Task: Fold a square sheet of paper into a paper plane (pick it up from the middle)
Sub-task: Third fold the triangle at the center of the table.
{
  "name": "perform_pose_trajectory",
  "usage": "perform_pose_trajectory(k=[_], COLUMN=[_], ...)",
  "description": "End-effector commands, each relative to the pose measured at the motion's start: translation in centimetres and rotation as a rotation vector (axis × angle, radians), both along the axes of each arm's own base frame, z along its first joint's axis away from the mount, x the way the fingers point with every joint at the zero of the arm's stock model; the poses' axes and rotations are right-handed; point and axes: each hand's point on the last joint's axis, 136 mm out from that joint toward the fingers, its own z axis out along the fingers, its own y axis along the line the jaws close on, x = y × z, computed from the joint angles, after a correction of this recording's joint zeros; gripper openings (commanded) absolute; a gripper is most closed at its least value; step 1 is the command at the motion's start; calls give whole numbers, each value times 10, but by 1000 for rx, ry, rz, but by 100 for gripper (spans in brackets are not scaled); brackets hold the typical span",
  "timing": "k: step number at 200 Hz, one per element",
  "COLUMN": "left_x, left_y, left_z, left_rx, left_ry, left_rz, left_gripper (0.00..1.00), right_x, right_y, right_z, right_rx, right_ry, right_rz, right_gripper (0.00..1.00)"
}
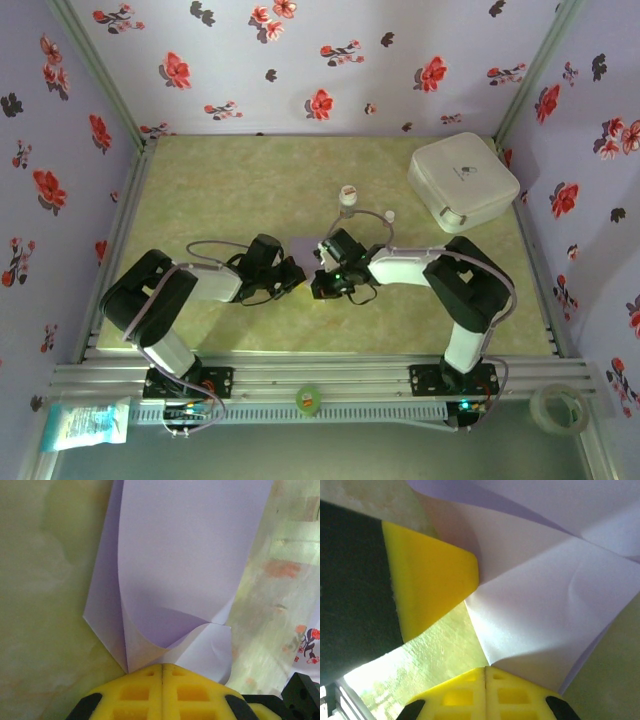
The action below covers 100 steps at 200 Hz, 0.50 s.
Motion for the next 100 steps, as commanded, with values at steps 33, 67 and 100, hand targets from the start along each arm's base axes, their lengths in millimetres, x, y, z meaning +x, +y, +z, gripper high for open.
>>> perform_pose_trajectory(k=[33,67,100], left_x=[-4,-5,-5], left_y=[23,24,24], left_z=[-30,-30,-29], left_rx=[113,112,110], left_ry=[61,62,61], left_rz=[44,46,42], left_gripper=[0,0,0], right_x=[-20,-27,-30], right_y=[-23,-34,-36], right_z=[-8,-15,-11], right_rx=[-30,-14,39], right_ry=[62,100,130], right_rz=[-6,-31,-54], right_gripper=[7,6,7])
